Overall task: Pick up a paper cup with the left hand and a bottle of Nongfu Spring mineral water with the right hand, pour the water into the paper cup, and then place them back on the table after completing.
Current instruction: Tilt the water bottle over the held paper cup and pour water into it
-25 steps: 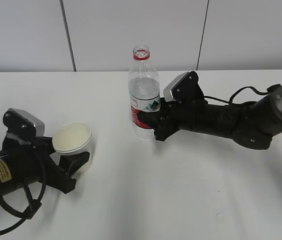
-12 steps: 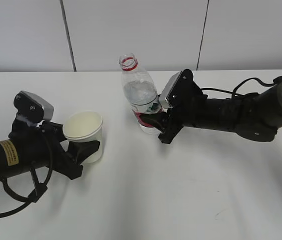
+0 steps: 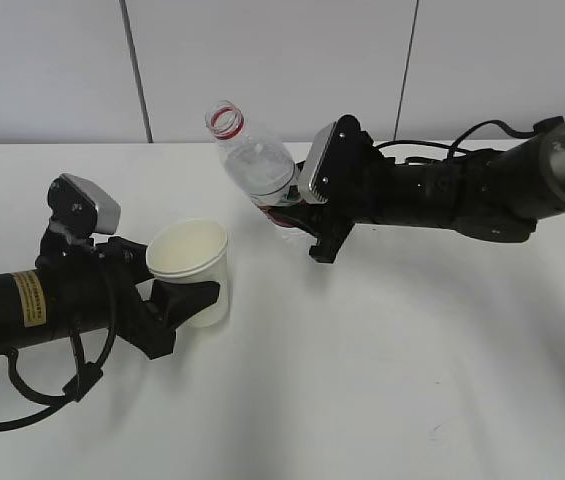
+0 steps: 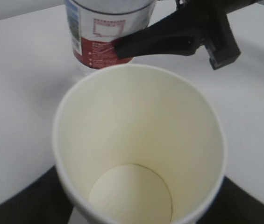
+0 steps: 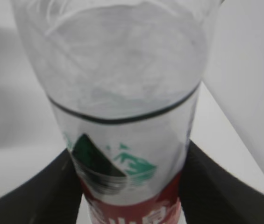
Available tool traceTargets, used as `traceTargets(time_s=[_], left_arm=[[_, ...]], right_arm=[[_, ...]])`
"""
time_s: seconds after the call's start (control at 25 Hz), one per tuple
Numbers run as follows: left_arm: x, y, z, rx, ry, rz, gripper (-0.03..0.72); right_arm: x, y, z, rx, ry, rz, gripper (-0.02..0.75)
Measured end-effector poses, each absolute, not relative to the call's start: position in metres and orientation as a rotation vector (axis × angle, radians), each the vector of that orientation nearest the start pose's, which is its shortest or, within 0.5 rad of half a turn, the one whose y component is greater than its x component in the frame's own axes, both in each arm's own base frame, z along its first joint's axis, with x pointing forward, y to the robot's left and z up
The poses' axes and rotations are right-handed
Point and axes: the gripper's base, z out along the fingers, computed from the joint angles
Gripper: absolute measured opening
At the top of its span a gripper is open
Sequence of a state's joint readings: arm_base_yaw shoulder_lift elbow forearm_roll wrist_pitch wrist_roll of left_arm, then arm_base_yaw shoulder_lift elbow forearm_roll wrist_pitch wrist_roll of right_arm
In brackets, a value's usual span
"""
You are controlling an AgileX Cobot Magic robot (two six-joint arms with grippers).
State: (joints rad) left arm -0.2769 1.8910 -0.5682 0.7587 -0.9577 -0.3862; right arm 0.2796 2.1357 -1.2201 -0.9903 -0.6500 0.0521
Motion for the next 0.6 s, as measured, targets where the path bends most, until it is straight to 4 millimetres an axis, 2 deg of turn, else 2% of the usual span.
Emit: traceTargets(time_s=[0.24, 0.6], left_arm=[[0.2705, -0.1301, 0.1139, 0.795, 1.880, -0.688, 0.443], [0.2705, -0.1308, 0.1137, 0.820, 1.879, -0.687, 0.443]], right_arm=[[0.4115, 0.1763, 0.1432, -1.401, 1.336, 0.084, 0.423], [0.4164, 0.1739, 0.1443, -1.481, 1.260, -0.069, 0.422]])
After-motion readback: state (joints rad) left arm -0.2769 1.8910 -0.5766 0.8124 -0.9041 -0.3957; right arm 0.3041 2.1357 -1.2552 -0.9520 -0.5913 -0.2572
